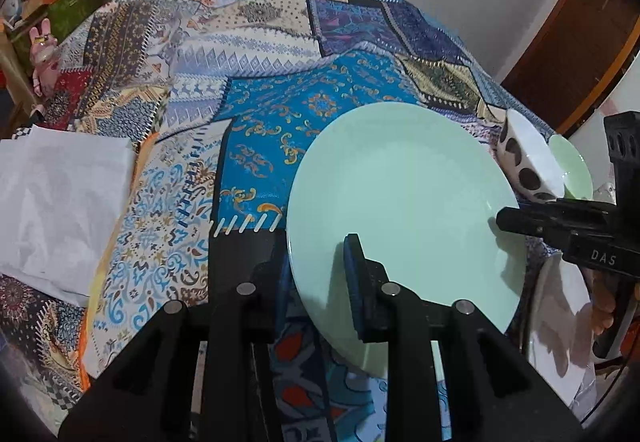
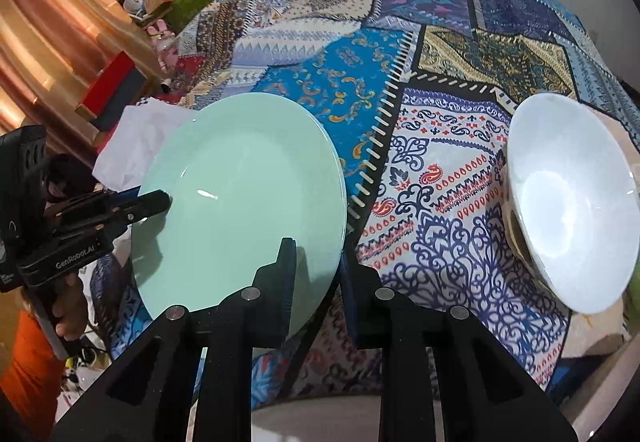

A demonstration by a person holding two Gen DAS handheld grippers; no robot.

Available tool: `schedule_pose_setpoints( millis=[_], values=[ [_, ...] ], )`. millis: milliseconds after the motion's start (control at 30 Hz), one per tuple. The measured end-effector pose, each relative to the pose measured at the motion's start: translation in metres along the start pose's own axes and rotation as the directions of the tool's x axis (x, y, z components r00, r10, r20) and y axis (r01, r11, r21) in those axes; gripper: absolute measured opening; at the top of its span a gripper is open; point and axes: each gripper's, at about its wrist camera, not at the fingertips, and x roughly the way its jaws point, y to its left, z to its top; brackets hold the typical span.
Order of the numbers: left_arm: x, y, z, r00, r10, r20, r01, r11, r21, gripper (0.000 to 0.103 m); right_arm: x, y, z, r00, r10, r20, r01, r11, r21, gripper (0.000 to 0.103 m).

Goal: Organize plates and bowls
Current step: 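Lift the mint green plate with the left tool toward the right tool, then lower the mint green plate onto the white plate held by the right tool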

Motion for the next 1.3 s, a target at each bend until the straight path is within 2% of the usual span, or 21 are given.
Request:
schedule_pose_setpoints(
  millis=[367, 733, 1100, 1300],
  values=[
    [-0.048, -0.02, -0.009, 0.998, -0.018, 0.058, 0.017, 1.0, 0.015, 0.025, -0.039, 0.007, -0.013, 0.998, 0.014, 0.065, -0.013, 1.0, -0.003, 0.02],
    [-0.079, -0.055, -0.023, 0.995, -0.043, 0.086, 0.039, 0.998, 0.055, 0.025, -0.08, 0.003, -0.034, 0.992, 0.016, 0.128, -0.018, 1.0, 0.016, 0.02],
    [-0.101, -0.1, -0.04, 0.992, -0.092, 0.087, 0.083, 0.991, 0.104, 0.025, -0.115, -0.018, -0.068, 0.984, 0.027, 0.179, -0.04, 0.997, 0.067, 0.02],
    [-0.1, -0.124, -0.051, 0.993, -0.106, 0.058, 0.098, 0.987, 0.129, 0.025, -0.131, -0.029, -0.085, 0.98, 0.02, 0.2, -0.037, 0.996, 0.083, 0.02]
  ],
)
